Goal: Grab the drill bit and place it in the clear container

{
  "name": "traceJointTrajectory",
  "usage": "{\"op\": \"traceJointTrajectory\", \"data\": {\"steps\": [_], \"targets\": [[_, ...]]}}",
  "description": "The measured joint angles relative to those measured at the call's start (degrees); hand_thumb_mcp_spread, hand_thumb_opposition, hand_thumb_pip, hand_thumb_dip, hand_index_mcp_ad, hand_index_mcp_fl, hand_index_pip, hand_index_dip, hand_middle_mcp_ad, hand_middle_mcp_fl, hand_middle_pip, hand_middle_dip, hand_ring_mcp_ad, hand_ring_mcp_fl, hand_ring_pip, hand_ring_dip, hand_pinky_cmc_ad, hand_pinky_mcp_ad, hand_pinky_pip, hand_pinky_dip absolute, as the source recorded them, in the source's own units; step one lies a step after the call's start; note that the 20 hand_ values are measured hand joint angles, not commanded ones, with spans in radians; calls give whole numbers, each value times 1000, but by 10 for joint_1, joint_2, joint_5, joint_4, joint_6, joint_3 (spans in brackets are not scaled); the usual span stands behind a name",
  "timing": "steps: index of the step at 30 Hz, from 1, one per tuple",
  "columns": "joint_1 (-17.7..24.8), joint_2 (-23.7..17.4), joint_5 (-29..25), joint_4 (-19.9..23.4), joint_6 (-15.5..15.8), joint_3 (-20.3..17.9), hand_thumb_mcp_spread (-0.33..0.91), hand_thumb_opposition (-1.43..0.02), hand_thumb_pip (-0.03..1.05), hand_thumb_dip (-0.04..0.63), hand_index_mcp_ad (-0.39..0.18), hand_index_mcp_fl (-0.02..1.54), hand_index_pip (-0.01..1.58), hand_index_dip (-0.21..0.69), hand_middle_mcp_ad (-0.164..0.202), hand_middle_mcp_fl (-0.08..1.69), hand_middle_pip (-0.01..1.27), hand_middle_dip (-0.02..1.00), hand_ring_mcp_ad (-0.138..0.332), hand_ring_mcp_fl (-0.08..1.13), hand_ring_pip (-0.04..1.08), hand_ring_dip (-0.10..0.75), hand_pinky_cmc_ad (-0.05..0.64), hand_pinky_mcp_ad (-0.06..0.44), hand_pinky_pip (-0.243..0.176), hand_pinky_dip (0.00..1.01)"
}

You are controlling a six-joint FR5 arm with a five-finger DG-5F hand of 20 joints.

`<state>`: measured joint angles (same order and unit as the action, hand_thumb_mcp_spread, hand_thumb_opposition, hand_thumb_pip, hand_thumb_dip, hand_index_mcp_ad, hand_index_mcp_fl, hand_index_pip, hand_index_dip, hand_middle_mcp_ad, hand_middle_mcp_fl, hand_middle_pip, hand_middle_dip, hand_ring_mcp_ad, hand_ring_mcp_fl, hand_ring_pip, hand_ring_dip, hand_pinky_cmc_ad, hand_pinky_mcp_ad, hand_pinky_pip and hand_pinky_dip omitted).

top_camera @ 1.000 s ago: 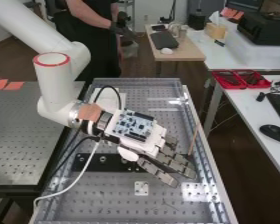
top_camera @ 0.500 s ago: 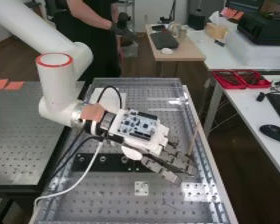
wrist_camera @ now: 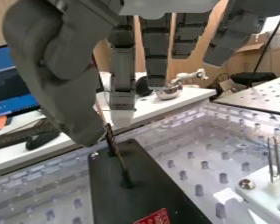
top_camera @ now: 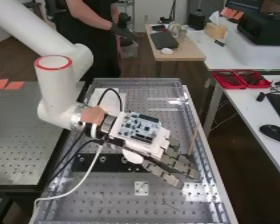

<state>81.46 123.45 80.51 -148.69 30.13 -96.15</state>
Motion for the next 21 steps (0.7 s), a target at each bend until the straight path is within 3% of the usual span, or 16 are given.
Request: {"op": "traceJointTrajectory", "data": {"steps": [9,17,18,21], "targets": [[-4,9,24,-8,29,9,340,-911,730,286,-12,309,1311,93,126,288,120,188,103,-12,99,-24,295,178,-105,190],[-9,16,44,-9,37,15,353,-911,730,286,-24,312,1314,93,126,302,120,192,101,-16,103,-16,295,178,-105,190],[-9,17,41,-9,37,16,351,-911,730,286,-21,312,1316,93,110,300,120,188,103,-12,103,-16,298,178,-105,190],[-11,19,37,-7,37,17,351,-911,730,286,-24,321,1316,93,108,304,120,188,103,-12,103,-16,298,182,-105,190]]}}
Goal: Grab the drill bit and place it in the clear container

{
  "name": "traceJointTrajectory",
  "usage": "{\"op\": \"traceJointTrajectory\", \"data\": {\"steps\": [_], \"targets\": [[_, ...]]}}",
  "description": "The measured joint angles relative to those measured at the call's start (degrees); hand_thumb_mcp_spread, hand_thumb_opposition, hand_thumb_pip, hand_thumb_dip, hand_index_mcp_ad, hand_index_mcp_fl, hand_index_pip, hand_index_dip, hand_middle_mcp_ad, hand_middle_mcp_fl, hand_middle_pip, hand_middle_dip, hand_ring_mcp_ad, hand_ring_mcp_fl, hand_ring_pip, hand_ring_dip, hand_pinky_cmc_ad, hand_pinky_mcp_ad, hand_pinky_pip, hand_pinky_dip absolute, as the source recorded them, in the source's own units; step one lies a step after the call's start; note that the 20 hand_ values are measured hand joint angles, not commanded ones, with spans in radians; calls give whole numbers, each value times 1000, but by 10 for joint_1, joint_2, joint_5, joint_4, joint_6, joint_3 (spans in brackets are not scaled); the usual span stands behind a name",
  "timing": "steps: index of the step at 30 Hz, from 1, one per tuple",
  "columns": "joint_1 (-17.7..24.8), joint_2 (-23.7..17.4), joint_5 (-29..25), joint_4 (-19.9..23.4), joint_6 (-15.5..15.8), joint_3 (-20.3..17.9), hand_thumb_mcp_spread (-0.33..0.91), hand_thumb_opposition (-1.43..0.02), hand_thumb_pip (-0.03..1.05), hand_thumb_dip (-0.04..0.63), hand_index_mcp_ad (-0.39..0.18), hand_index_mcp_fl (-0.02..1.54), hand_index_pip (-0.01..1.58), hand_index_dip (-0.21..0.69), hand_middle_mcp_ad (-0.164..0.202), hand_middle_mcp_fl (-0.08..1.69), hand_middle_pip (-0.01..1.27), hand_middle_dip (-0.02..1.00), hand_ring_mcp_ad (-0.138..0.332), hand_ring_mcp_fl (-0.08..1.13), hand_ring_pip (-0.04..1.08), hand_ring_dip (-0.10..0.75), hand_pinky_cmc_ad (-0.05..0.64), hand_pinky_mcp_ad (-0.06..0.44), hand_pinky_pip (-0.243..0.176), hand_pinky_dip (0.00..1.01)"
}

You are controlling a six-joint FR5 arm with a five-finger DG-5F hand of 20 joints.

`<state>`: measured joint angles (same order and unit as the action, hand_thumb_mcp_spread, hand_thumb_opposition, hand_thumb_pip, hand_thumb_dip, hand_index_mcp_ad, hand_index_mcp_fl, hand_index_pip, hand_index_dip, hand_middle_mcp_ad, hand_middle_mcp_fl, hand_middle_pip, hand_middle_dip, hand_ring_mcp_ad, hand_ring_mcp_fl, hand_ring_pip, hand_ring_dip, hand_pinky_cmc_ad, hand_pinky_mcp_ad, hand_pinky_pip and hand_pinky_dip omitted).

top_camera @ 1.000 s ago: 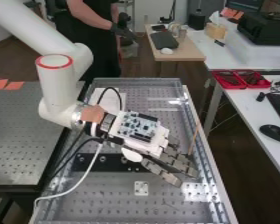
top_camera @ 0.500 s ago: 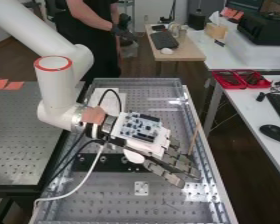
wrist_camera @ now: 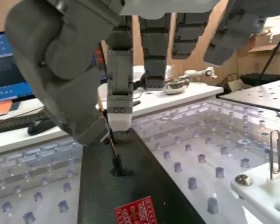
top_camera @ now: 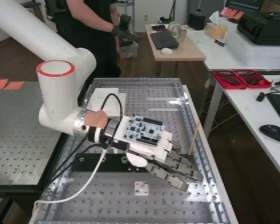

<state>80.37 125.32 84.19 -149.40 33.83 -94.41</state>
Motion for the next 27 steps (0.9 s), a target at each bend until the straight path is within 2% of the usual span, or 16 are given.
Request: {"op": "traceJointTrajectory", "data": {"steps": [2,4,8,17,19,27], "targets": [[-1,1,10,1,0,1,351,-911,730,286,-24,328,1316,93,108,304,120,188,103,-12,103,-16,298,183,-105,190],[-2,2,16,2,1,2,368,-911,730,286,-28,340,1316,93,106,304,120,188,101,-12,103,-16,295,164,-105,190],[-5,4,2,3,2,6,372,-911,730,286,-30,349,1316,93,106,304,120,192,103,-12,103,-16,295,168,-106,190],[-7,7,16,4,3,11,384,-911,730,286,-37,393,1316,93,106,318,120,188,103,-12,106,-16,295,164,-91,195],[-7,7,18,4,4,12,384,-911,686,283,-37,394,1316,93,106,318,120,192,103,-12,106,-14,295,164,-89,195],[-7,8,24,-2,6,14,389,-923,682,286,-49,428,1312,93,105,335,120,192,101,-12,101,-5,295,157,-89,195]]}}
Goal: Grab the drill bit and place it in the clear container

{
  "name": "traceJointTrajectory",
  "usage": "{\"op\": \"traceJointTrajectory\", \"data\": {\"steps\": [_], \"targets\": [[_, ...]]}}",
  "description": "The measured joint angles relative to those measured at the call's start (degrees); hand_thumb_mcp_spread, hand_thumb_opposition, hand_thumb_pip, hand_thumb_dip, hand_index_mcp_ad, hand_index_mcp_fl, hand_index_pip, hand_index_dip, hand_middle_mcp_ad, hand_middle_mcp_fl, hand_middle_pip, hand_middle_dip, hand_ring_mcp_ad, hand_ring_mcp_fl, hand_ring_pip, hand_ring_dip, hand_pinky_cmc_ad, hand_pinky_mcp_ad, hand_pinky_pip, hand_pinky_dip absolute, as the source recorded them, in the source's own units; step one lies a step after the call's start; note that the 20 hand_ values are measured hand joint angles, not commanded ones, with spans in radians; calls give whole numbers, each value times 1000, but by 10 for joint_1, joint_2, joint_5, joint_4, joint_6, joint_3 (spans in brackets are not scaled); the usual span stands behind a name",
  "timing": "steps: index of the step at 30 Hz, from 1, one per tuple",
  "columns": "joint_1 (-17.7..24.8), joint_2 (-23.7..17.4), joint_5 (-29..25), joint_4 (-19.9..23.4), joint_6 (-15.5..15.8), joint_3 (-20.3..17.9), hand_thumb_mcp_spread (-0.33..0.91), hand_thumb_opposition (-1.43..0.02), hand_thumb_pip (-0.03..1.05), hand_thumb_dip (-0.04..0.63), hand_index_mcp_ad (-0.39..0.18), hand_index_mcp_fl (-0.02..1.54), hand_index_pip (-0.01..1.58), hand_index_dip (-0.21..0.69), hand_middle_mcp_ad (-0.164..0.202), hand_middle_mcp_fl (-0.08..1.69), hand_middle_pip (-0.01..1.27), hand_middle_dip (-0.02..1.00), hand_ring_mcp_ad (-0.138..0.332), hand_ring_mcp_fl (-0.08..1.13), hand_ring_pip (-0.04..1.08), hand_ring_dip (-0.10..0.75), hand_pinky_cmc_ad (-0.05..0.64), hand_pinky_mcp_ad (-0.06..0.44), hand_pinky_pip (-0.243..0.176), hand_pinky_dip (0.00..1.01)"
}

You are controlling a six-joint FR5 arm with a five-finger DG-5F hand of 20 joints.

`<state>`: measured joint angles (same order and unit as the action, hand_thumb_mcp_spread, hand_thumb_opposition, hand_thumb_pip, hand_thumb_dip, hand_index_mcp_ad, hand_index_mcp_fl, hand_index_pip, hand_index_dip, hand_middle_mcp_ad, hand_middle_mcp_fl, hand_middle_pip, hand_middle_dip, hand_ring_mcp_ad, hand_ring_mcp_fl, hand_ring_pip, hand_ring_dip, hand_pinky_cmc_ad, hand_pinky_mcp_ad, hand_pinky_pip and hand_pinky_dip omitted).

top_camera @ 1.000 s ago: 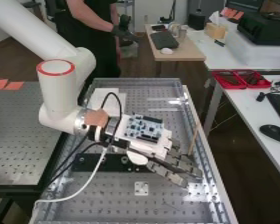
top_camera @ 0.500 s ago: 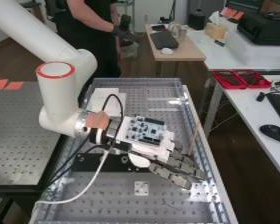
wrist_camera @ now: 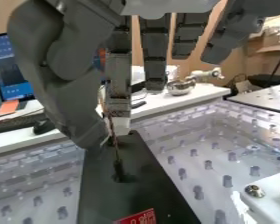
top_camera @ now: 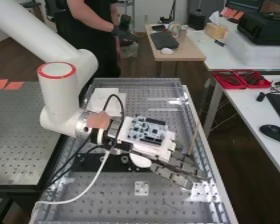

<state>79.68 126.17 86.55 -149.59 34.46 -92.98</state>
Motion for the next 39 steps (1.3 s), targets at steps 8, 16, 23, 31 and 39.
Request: {"op": "traceJointTrajectory", "data": {"steps": [8,16,23,31,39], "targets": [[0,-2,-9,-1,0,-2,386,-923,703,283,-54,428,1312,93,93,335,120,188,103,-19,106,-5,295,161,-93,195],[-1,-5,-6,0,1,-4,386,-923,707,283,-54,421,1316,87,94,335,120,192,103,-19,106,-5,295,157,-93,195],[-1,-5,-4,0,3,-4,386,-923,707,283,-54,421,1318,87,91,339,120,188,103,-16,106,-5,295,157,-93,195],[0,-7,-21,1,2,-6,386,-923,707,283,-54,417,1302,87,94,335,120,188,103,-16,106,-9,295,159,-89,190],[-1,-8,-15,3,1,-8,386,-923,705,283,-54,417,1302,87,94,335,120,188,101,-16,106,-9,295,155,-93,190]]}}
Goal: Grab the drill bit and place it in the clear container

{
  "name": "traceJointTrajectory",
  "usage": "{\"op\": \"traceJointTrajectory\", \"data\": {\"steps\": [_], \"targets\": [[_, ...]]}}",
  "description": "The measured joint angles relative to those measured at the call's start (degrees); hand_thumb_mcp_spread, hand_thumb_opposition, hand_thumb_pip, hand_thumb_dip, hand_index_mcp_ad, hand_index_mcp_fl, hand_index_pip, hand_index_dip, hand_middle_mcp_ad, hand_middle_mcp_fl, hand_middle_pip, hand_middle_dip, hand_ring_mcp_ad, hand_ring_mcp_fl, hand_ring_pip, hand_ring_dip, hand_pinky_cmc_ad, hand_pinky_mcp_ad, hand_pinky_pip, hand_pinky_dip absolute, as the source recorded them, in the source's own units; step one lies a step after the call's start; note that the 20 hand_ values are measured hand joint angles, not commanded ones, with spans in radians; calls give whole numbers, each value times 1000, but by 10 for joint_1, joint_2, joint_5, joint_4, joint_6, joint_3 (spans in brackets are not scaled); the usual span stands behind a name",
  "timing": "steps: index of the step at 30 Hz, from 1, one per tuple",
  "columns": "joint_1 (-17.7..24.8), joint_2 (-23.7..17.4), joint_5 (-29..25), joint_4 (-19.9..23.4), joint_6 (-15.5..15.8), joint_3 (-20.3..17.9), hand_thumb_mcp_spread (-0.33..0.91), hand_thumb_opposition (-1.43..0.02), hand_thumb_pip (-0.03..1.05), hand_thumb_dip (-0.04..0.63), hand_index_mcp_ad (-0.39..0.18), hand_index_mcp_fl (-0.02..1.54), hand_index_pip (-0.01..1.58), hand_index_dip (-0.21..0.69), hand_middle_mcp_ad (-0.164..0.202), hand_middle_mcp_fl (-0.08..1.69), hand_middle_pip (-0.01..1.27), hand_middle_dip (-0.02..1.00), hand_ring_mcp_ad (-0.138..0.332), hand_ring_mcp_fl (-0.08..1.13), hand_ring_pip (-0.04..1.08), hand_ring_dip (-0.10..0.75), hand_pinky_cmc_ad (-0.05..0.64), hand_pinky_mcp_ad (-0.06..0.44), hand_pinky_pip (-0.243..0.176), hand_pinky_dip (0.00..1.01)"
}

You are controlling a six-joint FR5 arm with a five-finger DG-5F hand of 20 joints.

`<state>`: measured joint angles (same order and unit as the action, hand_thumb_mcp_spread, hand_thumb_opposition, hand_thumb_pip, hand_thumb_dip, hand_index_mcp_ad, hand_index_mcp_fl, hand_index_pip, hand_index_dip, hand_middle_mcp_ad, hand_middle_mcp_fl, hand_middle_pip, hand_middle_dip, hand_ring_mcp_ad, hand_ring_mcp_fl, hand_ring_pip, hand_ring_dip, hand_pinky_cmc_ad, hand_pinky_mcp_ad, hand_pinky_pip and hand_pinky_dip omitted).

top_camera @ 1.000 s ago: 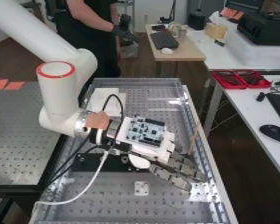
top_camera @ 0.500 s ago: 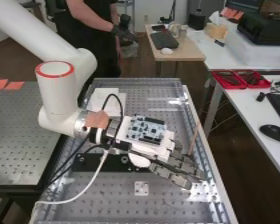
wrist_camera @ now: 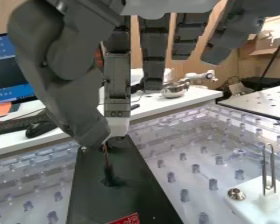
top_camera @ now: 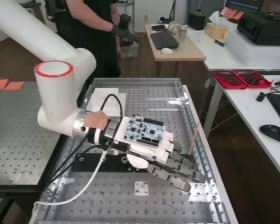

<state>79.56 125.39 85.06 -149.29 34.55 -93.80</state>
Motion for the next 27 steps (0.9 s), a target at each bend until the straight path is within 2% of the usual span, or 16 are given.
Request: {"op": "traceJointTrajectory", "data": {"steps": [27], "targets": [[1,-1,-1,2,-3,0,386,-923,709,283,-54,415,1302,87,94,333,119,202,105,-16,110,-5,295,155,-93,190]]}}
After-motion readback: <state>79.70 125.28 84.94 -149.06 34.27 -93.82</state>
